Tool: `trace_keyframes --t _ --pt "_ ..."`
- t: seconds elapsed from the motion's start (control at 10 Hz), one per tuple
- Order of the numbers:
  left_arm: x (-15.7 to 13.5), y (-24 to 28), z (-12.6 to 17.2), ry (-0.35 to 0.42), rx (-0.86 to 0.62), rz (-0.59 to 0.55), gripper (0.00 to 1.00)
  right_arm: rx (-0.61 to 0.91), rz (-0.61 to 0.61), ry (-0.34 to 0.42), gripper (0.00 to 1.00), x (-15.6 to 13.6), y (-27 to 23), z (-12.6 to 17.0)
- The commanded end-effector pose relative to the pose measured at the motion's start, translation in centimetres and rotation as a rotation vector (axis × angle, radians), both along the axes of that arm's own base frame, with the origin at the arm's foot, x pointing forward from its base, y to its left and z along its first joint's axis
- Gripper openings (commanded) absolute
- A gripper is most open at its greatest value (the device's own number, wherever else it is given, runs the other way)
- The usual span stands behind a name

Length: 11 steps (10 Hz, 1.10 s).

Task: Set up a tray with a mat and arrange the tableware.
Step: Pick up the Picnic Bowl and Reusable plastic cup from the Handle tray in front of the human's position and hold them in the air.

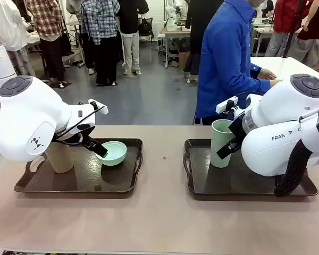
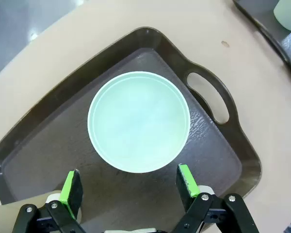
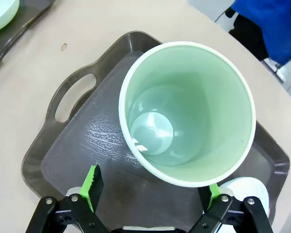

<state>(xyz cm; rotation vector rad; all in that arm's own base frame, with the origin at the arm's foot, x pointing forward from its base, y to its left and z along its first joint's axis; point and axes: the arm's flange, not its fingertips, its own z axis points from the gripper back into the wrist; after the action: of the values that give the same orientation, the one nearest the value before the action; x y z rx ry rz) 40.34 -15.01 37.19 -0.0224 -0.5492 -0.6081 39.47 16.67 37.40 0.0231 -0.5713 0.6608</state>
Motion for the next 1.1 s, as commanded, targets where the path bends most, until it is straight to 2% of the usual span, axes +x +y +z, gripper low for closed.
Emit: trace_keyframes --t 0.0,1.0 --pt "-0.01 0.0 0.0 0.0 0.0 0.0 1.0 0.0 0.0 -0.001 1.0 0.0 0.0 0.0" --pt "-0.01 0.0 0.0 0.0 0.0 0.0 1.0 0.0 0.0 -0.001 1.0 0.0 0.0 0.0"
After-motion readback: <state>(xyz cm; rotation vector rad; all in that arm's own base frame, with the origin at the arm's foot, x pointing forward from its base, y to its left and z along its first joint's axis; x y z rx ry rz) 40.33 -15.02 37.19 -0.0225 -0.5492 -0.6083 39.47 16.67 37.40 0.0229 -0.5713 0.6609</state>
